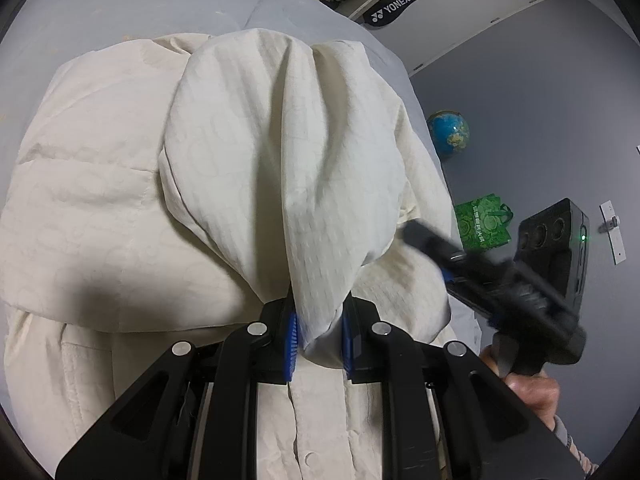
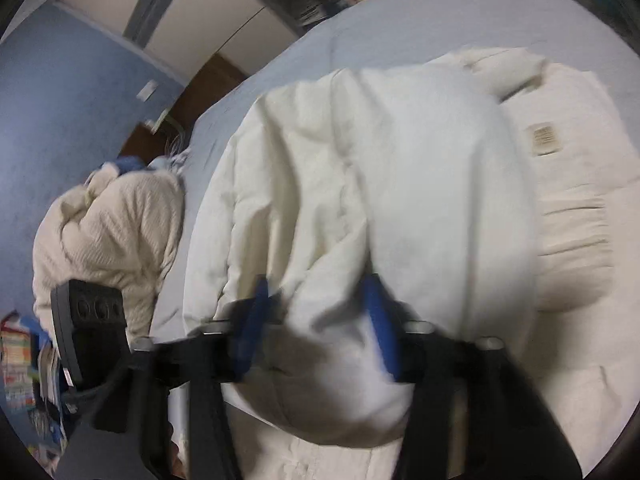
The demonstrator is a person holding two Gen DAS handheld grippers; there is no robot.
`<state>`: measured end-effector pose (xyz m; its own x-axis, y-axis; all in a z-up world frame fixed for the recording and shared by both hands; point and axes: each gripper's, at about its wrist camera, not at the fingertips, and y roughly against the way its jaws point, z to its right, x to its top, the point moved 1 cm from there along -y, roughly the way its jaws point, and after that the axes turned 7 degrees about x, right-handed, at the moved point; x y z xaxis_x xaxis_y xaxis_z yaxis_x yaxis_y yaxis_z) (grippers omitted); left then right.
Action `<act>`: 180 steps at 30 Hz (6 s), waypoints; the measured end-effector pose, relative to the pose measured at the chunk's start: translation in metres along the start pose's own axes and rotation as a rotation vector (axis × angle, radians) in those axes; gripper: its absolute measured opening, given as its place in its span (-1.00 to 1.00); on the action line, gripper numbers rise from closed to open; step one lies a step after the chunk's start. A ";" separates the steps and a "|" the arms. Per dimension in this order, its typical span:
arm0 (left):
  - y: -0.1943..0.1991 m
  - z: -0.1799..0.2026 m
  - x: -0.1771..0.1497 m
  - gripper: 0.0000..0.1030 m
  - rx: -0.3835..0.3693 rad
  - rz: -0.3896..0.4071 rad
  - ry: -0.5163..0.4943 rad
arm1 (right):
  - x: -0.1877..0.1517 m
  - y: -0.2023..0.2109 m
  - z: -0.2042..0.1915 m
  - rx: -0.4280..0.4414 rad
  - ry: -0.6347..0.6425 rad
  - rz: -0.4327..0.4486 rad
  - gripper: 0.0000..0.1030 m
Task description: Fold large clothes
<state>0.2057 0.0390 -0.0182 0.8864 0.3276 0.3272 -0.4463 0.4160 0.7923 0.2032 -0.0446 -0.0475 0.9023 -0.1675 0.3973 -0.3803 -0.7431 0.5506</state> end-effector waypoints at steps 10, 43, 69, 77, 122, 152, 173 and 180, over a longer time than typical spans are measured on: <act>0.020 -0.009 0.011 0.14 0.005 0.081 0.021 | -0.031 0.061 -0.021 0.112 0.079 0.221 -0.89; 0.010 -0.023 0.008 -0.81 -0.016 0.022 -0.021 | 0.012 0.023 0.025 -0.104 -0.110 0.086 0.05; -0.037 -0.026 -0.008 -0.66 0.055 -0.098 -0.041 | -0.038 0.068 0.130 0.189 -0.400 0.374 -1.00; -0.046 -0.040 -0.016 -0.46 0.068 -0.126 -0.015 | -0.048 0.061 0.136 0.122 -0.326 0.338 -1.00; 0.123 -0.159 -0.094 0.66 0.447 -0.098 0.179 | -0.136 0.235 0.126 -0.265 -0.124 -0.005 0.43; 0.101 -0.125 -0.167 0.41 0.302 -0.390 0.107 | -0.178 0.239 0.186 -0.162 -0.462 -0.151 0.45; 0.119 -0.088 -0.185 -0.60 0.220 -0.293 -0.061 | -0.176 0.215 0.122 -0.045 -0.069 -0.344 -0.35; 0.145 -0.089 -0.173 -0.68 0.006 -0.136 0.003 | -0.178 0.243 0.114 0.156 -0.098 -0.171 -0.45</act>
<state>-0.0234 0.1177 -0.0055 0.9382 0.2709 0.2155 -0.3216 0.4517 0.8322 -0.0264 -0.2694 -0.0680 0.9692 -0.0867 0.2305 -0.1909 -0.8558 0.4808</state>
